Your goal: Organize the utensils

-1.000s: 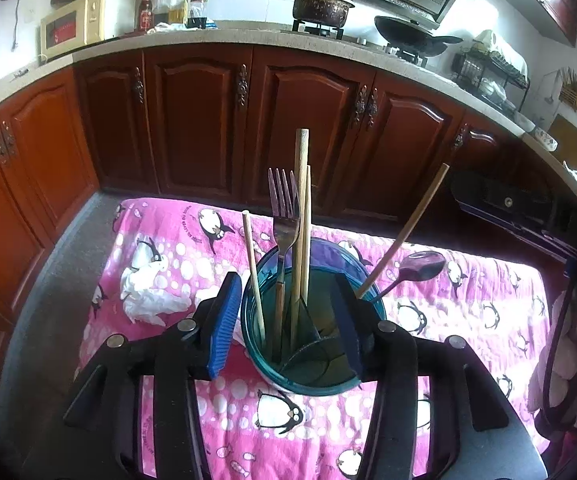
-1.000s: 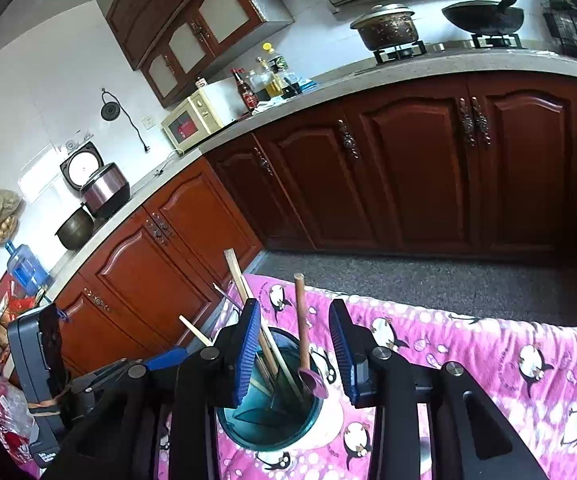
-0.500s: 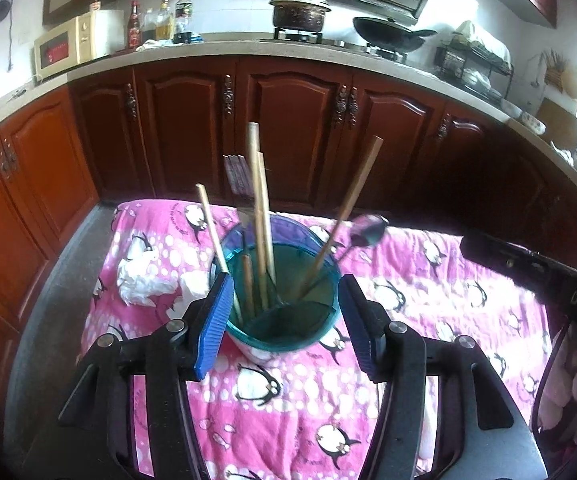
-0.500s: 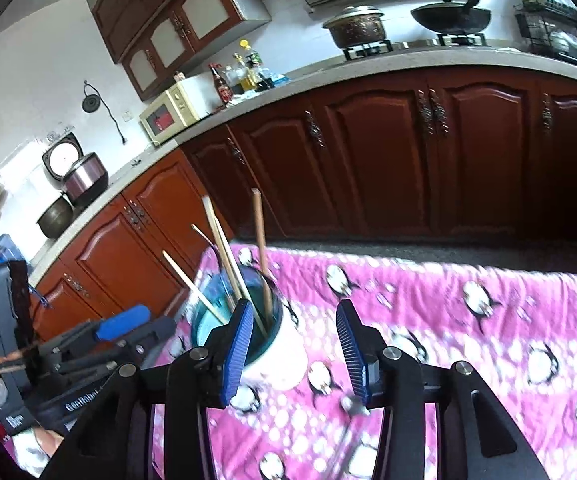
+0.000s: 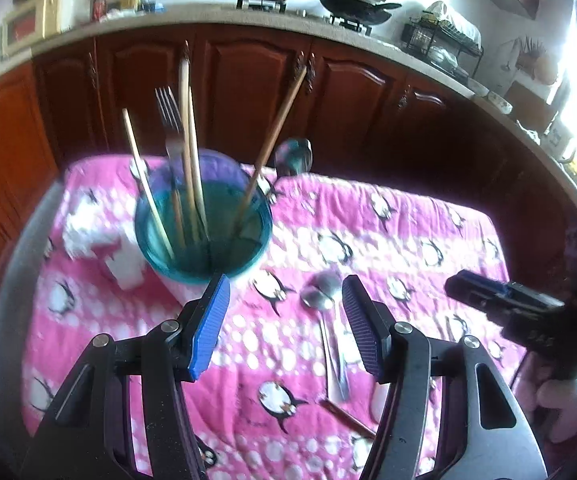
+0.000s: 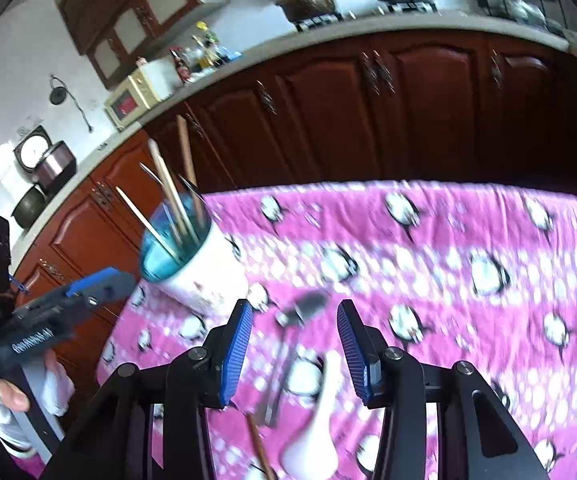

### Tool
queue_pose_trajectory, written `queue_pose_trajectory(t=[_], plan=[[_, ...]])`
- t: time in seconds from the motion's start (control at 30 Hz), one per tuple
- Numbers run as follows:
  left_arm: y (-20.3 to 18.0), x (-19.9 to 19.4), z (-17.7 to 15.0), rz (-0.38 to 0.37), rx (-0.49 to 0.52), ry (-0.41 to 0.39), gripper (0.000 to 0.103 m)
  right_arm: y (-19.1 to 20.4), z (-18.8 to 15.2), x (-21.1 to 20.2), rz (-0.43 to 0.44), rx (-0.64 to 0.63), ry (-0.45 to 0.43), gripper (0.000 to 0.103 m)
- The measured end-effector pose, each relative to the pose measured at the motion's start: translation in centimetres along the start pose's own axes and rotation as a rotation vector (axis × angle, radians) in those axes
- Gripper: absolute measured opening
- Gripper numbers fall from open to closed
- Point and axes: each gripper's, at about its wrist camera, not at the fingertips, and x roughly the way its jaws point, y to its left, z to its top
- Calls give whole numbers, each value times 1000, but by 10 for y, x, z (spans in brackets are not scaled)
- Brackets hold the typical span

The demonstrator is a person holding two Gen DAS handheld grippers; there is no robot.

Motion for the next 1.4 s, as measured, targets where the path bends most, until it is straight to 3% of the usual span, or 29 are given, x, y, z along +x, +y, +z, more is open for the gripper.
queue_pose_trajectory(t=[0.23,0.4,0.63,0.7,0.83,1.03,1.23,1.4], plan=[[-2,31,-30,-33,10,102,58,-23,-24,46,47,70,112,42],[-5,51,-42,-42,0,158,58,-26,-15,92,121,118,166,31],[-4,66,-50,-24,22,200,58,-28,-7,150,161,146,260,31],[-4,72,-50,-22,22,211,58,-20,-7,161,134,98,279,21],[-7,89,-51,-21,21,244,58,-15,-6,162,123,50,260,7],[-19,118,-44,-29,13,260,58,-43,-6,140,89,77,221,5],[-34,154,-36,-26,-2,286,57,-72,-5,142,138,179,238,5],[-42,171,-36,10,23,300,28,-89,-4,149,205,261,228,7]])
